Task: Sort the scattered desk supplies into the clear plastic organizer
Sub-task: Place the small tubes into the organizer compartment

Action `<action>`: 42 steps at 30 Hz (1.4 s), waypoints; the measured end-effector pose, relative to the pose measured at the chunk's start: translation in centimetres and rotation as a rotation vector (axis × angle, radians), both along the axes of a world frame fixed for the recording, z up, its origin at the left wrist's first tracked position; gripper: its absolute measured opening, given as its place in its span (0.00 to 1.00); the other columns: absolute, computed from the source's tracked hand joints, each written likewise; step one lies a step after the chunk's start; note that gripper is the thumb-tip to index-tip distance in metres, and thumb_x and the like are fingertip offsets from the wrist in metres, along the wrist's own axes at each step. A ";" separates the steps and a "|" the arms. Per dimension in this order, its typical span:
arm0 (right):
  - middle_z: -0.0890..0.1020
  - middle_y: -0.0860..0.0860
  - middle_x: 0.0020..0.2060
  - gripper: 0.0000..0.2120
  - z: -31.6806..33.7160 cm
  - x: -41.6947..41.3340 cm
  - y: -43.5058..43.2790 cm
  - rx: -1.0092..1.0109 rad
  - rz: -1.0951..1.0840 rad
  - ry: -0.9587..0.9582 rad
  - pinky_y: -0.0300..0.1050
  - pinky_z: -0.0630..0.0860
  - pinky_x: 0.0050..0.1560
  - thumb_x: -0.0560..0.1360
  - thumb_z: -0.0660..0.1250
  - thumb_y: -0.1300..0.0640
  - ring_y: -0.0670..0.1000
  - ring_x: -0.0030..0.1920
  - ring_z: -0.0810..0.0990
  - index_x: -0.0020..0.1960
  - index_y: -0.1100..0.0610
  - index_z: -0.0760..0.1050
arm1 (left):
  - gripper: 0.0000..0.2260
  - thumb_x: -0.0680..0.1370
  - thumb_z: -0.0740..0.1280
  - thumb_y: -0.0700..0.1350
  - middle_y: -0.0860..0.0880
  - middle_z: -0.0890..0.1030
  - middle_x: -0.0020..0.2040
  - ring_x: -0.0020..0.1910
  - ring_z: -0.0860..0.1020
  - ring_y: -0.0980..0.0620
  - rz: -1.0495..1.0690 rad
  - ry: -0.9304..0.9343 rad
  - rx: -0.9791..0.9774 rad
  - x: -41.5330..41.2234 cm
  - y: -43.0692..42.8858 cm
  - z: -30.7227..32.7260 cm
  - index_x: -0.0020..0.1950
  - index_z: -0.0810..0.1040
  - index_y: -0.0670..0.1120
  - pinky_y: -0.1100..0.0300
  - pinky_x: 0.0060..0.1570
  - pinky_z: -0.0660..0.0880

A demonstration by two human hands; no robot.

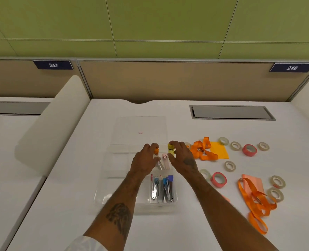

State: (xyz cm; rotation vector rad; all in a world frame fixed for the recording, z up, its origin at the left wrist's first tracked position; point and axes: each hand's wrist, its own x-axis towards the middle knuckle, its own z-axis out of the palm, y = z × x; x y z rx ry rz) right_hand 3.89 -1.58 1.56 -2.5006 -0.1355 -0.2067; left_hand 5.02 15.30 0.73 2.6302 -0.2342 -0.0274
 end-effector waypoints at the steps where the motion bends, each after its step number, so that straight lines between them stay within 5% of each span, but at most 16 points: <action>1: 0.77 0.56 0.58 0.20 0.0 0.1 0.0 -0.006 0.001 0.013 0.46 0.78 0.53 0.75 0.68 0.56 0.55 0.54 0.79 0.65 0.56 0.71 | 0.19 0.78 0.68 0.52 0.48 0.75 0.60 0.51 0.79 0.48 0.000 0.007 0.016 0.0 0.0 -0.2 0.66 0.69 0.51 0.58 0.54 0.76; 12: 0.78 0.54 0.56 0.19 -1.2 0.9 0.0 -0.063 0.050 0.069 0.47 0.78 0.53 0.75 0.68 0.51 0.54 0.53 0.79 0.64 0.53 0.71 | 0.21 0.80 0.62 0.56 0.47 0.70 0.71 0.66 0.72 0.48 0.038 -0.008 0.242 0.3 0.7 -1.6 0.71 0.69 0.50 0.52 0.62 0.71; 23: 0.79 0.53 0.58 0.19 -1.8 1.3 0.5 -0.203 0.062 0.138 0.47 0.76 0.58 0.77 0.65 0.48 0.54 0.55 0.78 0.65 0.52 0.69 | 0.31 0.81 0.54 0.62 0.46 0.54 0.80 0.78 0.54 0.45 0.091 0.002 0.363 0.6 1.7 -1.3 0.79 0.52 0.51 0.47 0.76 0.55; 28: 0.66 0.55 0.72 0.24 -1.7 0.9 0.2 -0.231 -0.014 0.076 0.51 0.71 0.66 0.78 0.63 0.46 0.56 0.71 0.67 0.71 0.53 0.66 | 0.31 0.81 0.52 0.62 0.45 0.52 0.80 0.79 0.51 0.45 0.064 -0.012 0.393 0.4 1.9 -1.2 0.80 0.48 0.50 0.44 0.76 0.51; 34: 0.55 0.57 0.77 0.29 -1.3 0.6 -0.6 -0.309 -0.079 0.046 0.56 0.60 0.73 0.78 0.57 0.39 0.59 0.77 0.53 0.75 0.52 0.61 | 0.34 0.79 0.47 0.66 0.45 0.43 0.81 0.79 0.43 0.44 0.028 -0.048 0.449 0.2 2.2 -1.0 0.79 0.40 0.53 0.41 0.75 0.44; 37: 0.43 0.56 0.78 0.35 -1.3 0.2 -0.9 -0.377 -0.103 0.096 0.60 0.51 0.75 0.76 0.47 0.32 0.58 0.78 0.42 0.78 0.48 0.50 | 0.36 0.75 0.38 0.70 0.45 0.37 0.80 0.78 0.38 0.43 0.016 -0.089 0.484 0.1 2.3 -0.8 0.78 0.35 0.55 0.39 0.74 0.39; 42: 0.38 0.57 0.77 0.43 -1.1 -0.8 -1.3 -0.426 -0.137 0.092 0.64 0.44 0.75 0.68 0.29 0.26 0.60 0.77 0.37 0.78 0.45 0.42 | 0.40 0.65 0.23 0.73 0.46 0.34 0.79 0.77 0.35 0.42 -0.010 -0.134 0.460 -0.1 2.1 -0.5 0.75 0.30 0.57 0.38 0.73 0.35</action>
